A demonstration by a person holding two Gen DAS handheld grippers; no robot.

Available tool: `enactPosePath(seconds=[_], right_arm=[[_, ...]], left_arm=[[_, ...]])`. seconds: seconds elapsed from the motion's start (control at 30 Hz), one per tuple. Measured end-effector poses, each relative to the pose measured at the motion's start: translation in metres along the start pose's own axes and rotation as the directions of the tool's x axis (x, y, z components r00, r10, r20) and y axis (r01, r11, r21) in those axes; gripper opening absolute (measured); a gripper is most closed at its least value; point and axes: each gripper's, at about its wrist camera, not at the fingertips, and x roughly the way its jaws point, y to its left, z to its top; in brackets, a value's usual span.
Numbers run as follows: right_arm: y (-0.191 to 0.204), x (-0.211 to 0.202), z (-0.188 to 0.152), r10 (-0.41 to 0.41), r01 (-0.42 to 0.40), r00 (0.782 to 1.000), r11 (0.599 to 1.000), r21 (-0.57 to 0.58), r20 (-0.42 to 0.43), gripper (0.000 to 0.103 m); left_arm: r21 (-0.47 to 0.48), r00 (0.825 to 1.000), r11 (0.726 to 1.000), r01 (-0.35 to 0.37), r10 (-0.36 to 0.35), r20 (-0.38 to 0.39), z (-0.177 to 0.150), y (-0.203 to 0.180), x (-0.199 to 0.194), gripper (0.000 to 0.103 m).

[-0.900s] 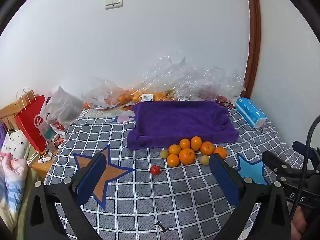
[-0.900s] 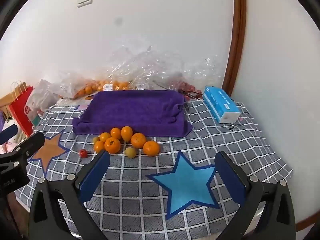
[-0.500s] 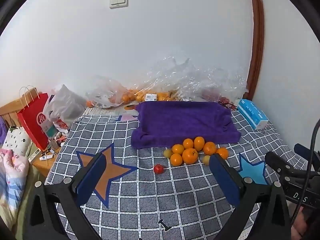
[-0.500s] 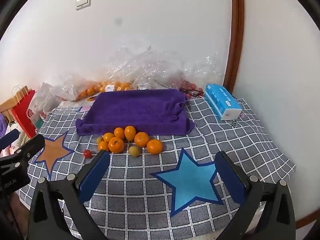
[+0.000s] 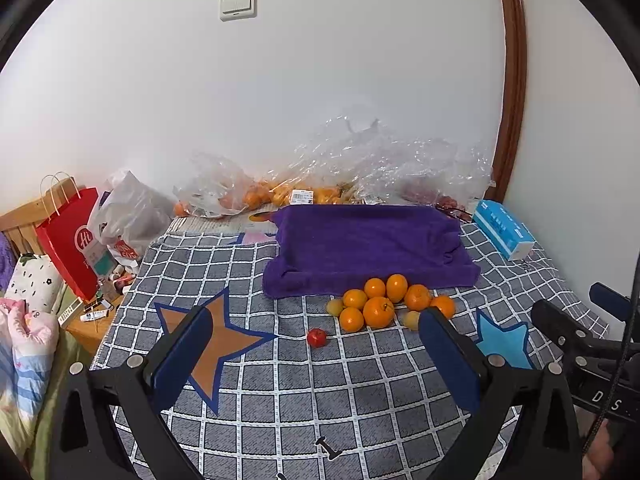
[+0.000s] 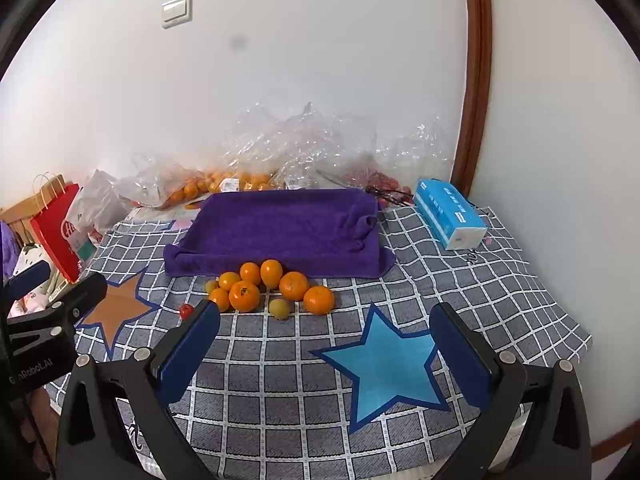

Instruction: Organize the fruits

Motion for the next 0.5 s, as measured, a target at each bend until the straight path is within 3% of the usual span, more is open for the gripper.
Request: enactPosePath(seconds=[0.5], right_arm=[[0.0015, -0.003, 0.0027, 0.001, -0.001, 1.0, 1.0, 0.006, 0.003, 0.103]], left_arm=[[-0.009, 1.0, 1.0, 0.003, -0.003, 0.003, -0.0014, 0.0039, -0.003, 0.103]])
